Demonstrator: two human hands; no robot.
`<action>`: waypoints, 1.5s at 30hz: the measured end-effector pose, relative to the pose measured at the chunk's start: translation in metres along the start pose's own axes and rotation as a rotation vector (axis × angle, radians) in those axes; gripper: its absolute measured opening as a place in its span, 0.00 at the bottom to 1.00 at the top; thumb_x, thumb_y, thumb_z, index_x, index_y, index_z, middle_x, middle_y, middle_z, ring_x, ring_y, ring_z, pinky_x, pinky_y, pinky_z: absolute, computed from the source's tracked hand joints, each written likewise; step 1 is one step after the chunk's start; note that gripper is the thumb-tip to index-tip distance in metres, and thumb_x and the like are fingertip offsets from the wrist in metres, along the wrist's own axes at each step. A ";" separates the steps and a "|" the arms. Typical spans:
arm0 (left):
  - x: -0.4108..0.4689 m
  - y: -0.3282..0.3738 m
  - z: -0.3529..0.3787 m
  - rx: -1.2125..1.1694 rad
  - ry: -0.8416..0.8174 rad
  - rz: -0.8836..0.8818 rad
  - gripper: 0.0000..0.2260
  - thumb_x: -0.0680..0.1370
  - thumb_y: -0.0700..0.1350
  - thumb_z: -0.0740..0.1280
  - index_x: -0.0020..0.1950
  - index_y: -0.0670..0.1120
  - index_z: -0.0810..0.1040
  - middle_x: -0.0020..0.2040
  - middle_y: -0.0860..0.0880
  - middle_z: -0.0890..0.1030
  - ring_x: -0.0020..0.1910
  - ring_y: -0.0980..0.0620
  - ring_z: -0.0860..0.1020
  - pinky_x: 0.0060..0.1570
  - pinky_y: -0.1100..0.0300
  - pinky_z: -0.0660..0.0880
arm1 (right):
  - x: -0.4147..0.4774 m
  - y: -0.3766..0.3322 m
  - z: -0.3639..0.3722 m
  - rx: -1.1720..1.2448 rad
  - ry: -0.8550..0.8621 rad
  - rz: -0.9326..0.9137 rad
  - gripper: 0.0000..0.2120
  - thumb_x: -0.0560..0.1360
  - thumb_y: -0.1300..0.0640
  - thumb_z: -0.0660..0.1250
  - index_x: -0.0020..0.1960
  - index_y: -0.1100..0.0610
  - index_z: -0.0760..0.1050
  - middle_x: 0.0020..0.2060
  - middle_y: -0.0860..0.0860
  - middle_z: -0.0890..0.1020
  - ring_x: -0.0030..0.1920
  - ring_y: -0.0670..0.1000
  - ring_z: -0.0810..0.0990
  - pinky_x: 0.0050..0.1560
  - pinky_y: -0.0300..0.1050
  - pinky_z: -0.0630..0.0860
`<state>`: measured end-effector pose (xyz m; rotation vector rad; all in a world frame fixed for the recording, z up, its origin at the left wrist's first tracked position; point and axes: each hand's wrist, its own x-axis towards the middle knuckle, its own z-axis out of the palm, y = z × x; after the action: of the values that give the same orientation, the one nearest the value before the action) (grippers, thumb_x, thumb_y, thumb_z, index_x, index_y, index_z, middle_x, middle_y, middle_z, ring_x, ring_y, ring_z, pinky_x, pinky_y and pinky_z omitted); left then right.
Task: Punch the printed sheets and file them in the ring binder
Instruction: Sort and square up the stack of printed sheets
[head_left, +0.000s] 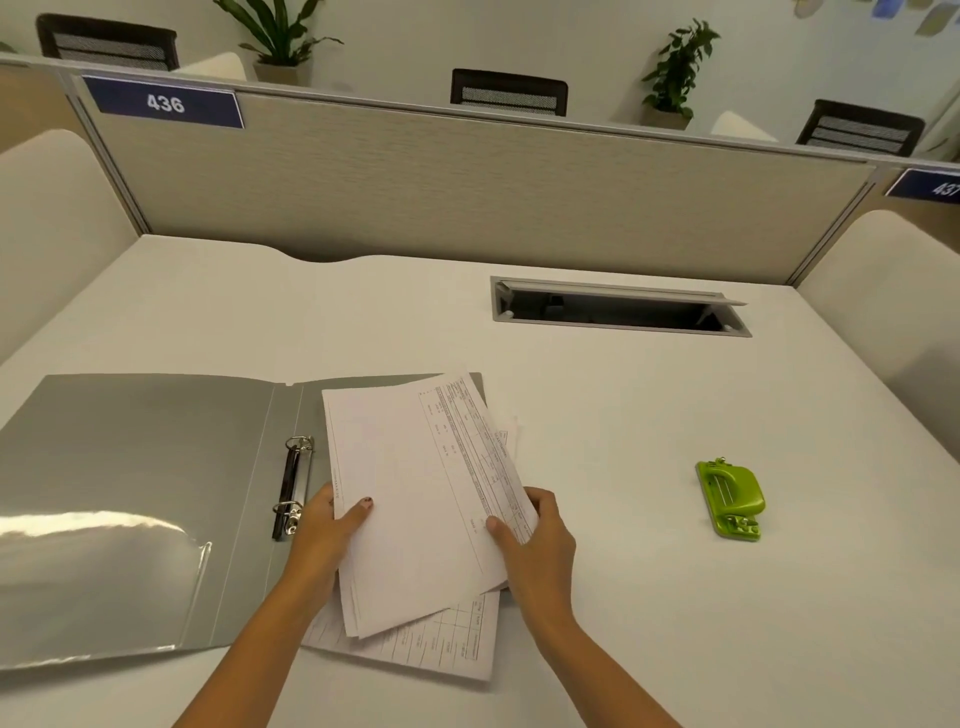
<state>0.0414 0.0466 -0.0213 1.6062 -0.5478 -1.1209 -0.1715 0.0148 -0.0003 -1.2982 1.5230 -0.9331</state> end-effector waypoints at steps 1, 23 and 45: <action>-0.001 0.000 0.000 0.012 0.009 0.015 0.12 0.78 0.37 0.65 0.61 0.48 0.74 0.54 0.47 0.80 0.53 0.45 0.79 0.51 0.49 0.77 | 0.001 0.002 0.000 -0.018 0.006 -0.007 0.17 0.71 0.59 0.72 0.55 0.51 0.69 0.51 0.44 0.77 0.52 0.47 0.78 0.42 0.33 0.79; -0.022 0.037 0.030 0.073 -0.059 0.335 0.22 0.80 0.46 0.63 0.73 0.52 0.64 0.64 0.54 0.76 0.63 0.54 0.75 0.58 0.58 0.76 | 0.032 -0.044 -0.047 -0.077 -0.039 -0.122 0.17 0.71 0.55 0.72 0.56 0.50 0.69 0.48 0.42 0.77 0.48 0.45 0.77 0.38 0.29 0.71; -0.066 0.090 0.048 0.042 0.182 0.800 0.15 0.73 0.69 0.57 0.59 0.73 0.62 0.55 0.70 0.74 0.52 0.68 0.77 0.44 0.73 0.77 | 0.006 -0.068 -0.039 0.145 0.059 -0.346 0.13 0.74 0.53 0.67 0.56 0.48 0.68 0.54 0.45 0.79 0.52 0.48 0.81 0.51 0.41 0.80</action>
<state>-0.0137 0.0448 0.0865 1.3041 -0.9782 -0.3628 -0.1883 -0.0027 0.0745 -1.4639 1.2682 -1.2864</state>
